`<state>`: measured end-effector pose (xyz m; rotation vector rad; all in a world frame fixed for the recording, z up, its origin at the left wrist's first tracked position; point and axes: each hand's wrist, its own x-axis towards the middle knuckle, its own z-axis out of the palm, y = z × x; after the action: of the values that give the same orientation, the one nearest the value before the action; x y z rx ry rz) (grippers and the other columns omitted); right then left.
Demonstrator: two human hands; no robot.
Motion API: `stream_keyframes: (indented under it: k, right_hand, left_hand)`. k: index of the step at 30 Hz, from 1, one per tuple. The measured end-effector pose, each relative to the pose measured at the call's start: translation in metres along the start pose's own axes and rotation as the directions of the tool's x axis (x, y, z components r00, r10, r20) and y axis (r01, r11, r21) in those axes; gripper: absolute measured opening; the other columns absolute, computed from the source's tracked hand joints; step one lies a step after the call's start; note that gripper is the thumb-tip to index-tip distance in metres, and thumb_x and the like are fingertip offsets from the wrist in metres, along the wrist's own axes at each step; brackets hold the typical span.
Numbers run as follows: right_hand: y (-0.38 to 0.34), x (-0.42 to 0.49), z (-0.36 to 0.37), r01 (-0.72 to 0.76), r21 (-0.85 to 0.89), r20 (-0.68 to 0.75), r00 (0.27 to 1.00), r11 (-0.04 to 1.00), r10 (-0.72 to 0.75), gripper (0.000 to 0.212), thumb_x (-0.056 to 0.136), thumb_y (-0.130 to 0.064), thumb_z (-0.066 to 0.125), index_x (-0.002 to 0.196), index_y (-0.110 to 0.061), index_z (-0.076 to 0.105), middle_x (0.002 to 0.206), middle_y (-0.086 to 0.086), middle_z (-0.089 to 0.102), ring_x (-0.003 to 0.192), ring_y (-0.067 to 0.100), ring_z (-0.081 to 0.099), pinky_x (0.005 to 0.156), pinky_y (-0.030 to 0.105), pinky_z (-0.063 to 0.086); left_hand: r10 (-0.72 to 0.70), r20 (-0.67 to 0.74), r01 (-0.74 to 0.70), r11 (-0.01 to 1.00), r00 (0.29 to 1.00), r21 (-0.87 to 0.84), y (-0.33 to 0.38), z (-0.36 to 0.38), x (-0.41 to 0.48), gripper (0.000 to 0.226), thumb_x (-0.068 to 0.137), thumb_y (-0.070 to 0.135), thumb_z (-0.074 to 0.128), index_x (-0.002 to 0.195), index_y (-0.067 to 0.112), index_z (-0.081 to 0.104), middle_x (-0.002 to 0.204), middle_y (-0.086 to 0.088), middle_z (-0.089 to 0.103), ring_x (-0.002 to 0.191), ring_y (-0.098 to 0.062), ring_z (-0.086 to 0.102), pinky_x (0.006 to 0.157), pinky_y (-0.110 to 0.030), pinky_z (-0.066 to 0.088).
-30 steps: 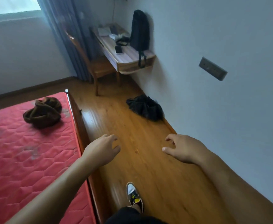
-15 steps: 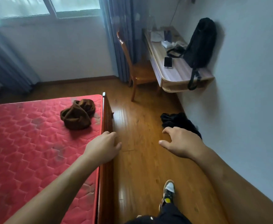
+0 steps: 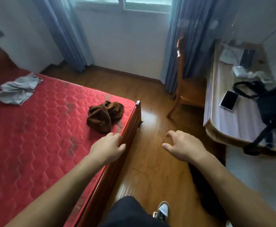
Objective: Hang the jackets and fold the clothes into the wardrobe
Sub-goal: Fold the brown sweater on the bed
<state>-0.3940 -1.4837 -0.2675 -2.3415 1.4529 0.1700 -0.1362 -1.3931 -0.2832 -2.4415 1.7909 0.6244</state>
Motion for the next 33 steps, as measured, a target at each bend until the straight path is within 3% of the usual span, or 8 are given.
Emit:
stream_keyframes:
  k: [8, 19, 25, 30, 33]
  right_hand:
    - [-0.022, 0.153, -0.02, 0.2, -0.088, 0.075, 0.978, 0.976, -0.194, 0.047, 0.09, -0.068, 0.048, 0.128, -0.041, 0.053, 0.126, -0.01, 0.064, 0.113, 0.015, 0.064, 0.087, 0.039, 0.06]
    - [-0.107, 0.355, -0.051, 0.348, -0.181, 0.194, 0.929, 0.92, -0.314, 0.04, 0.094, -0.061, 0.047, 0.123, -0.036, 0.057, 0.118, -0.009, 0.067, 0.107, 0.017, 0.066, 0.081, 0.032, 0.057]
    - [-0.155, 0.439, -0.042, 0.456, -0.172, 0.308, 0.867, 0.873, -0.392, 0.039, 0.094, -0.057, 0.048, 0.123, -0.032, 0.058, 0.115, -0.004, 0.069, 0.104, 0.021, 0.066, 0.082, 0.036, 0.057]
    - [-0.18, 0.516, -0.013, 0.54, -0.203, 0.446, 0.794, 0.817, -0.414, 0.042, 0.094, -0.052, 0.05, 0.122, -0.023, 0.06, 0.119, 0.005, 0.068, 0.109, 0.028, 0.065, 0.086, 0.039, 0.056]
    - [-0.19, 0.561, 0.01, 0.604, -0.171, 0.504, 0.732, 0.778, -0.458, 0.037, 0.095, -0.045, 0.051, 0.12, -0.019, 0.061, 0.116, 0.009, 0.069, 0.107, 0.031, 0.066, 0.077, 0.035, 0.051]
  left_hand:
    - [-0.214, 0.031, 0.216, 0.97, 0.976, -0.11, -0.025, -0.011, 0.083, 0.048, 0.096, 0.053, 0.046, 0.139, 0.033, 0.05, 0.134, 0.0, 0.054, 0.123, -0.025, 0.057, 0.096, -0.041, 0.05]
    - [-0.334, 0.081, 0.344, 0.916, 0.939, -0.207, -0.106, -0.048, 0.234, 0.047, 0.097, 0.05, 0.044, 0.136, 0.026, 0.052, 0.136, -0.002, 0.053, 0.121, -0.029, 0.059, 0.093, -0.044, 0.052]
    - [-0.403, 0.1, 0.416, 0.881, 0.909, -0.224, -0.142, -0.063, 0.278, 0.043, 0.098, 0.047, 0.045, 0.134, 0.025, 0.052, 0.132, -0.004, 0.054, 0.117, -0.031, 0.06, 0.089, -0.046, 0.053]
    - [-0.495, 0.203, 0.533, 0.81, 0.845, -0.243, -0.163, -0.047, 0.317, 0.043, 0.099, 0.045, 0.045, 0.136, 0.024, 0.051, 0.132, -0.006, 0.051, 0.118, -0.033, 0.058, 0.088, -0.046, 0.05]
    - [-0.547, 0.243, 0.598, 0.751, 0.801, -0.279, -0.173, -0.035, 0.344, 0.041, 0.099, 0.043, 0.045, 0.135, 0.024, 0.051, 0.13, -0.007, 0.05, 0.117, -0.034, 0.058, 0.089, -0.046, 0.05]
